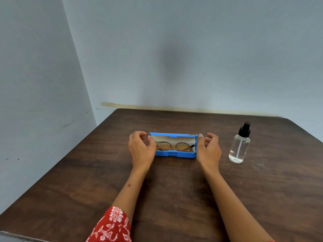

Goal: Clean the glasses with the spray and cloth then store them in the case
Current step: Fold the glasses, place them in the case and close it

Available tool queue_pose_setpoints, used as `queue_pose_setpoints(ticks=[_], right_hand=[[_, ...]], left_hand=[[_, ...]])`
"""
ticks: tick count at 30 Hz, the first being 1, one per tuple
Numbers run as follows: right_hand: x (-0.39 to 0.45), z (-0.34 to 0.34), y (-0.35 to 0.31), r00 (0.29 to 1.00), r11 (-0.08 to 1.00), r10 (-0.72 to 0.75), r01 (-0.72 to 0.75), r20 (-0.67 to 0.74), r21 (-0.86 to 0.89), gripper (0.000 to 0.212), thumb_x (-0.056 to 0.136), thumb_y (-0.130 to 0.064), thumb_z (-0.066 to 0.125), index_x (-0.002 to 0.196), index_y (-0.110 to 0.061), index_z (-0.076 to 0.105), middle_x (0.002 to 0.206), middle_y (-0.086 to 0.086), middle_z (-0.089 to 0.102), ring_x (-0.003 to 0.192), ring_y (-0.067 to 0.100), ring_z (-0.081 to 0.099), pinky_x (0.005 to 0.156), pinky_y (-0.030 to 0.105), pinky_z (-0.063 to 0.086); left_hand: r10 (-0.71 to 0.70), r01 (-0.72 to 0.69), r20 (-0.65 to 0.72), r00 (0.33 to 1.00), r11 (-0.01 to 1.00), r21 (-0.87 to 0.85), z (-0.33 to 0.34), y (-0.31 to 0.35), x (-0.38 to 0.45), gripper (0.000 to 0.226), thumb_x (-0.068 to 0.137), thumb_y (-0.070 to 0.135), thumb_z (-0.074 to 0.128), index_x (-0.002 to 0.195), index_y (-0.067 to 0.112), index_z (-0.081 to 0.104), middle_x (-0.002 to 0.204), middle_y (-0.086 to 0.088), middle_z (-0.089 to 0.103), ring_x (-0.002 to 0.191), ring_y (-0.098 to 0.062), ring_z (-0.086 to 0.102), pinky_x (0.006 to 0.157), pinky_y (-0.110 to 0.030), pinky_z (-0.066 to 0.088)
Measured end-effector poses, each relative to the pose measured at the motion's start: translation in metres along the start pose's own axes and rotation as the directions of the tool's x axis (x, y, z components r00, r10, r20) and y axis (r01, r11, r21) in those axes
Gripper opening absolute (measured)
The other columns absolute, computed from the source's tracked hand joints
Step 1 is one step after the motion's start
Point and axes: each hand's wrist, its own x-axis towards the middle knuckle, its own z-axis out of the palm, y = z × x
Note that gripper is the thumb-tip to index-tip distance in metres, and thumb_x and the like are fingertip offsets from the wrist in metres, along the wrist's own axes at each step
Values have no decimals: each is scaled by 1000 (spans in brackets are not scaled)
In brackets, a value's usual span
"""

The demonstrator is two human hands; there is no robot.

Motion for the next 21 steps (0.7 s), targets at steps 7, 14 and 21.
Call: queue_pose_setpoints(ticks=[7, 14, 21], right_hand=[[1, 10, 0, 974, 995, -3, 26, 228, -96, 69, 87, -64, 41, 141, -23, 34, 141, 4, 43, 126, 21, 43, 100, 37, 36], [4, -8, 7, 994, 995, 26, -16, 102, -96, 65, 84, -65, 44, 130, -20, 40, 125, 5, 53, 111, 20, 50, 91, 36, 40], [1, -31, 20, 999, 993, -22, 19, -29, -112, 59, 76, -60, 64, 113, -18, 46, 101, -3, 57, 93, 17, 56, 81, 33, 45]], left_hand=[[-248, 306, 306, 919, 939, -159, 25, 3, -4, 66, 91, 59, 33, 144, 21, 28, 145, -5, 39, 132, -21, 38, 110, -41, 33], [-256, 326, 299, 919, 920, -215, 44, 19, -24, 60, 87, 58, 45, 132, 20, 38, 132, -5, 49, 118, -20, 49, 100, -39, 43], [-235, 321, 312, 921, 910, -262, 49, 29, -39, 55, 78, 46, 68, 118, 17, 43, 113, -1, 52, 97, -10, 53, 68, -13, 42]])
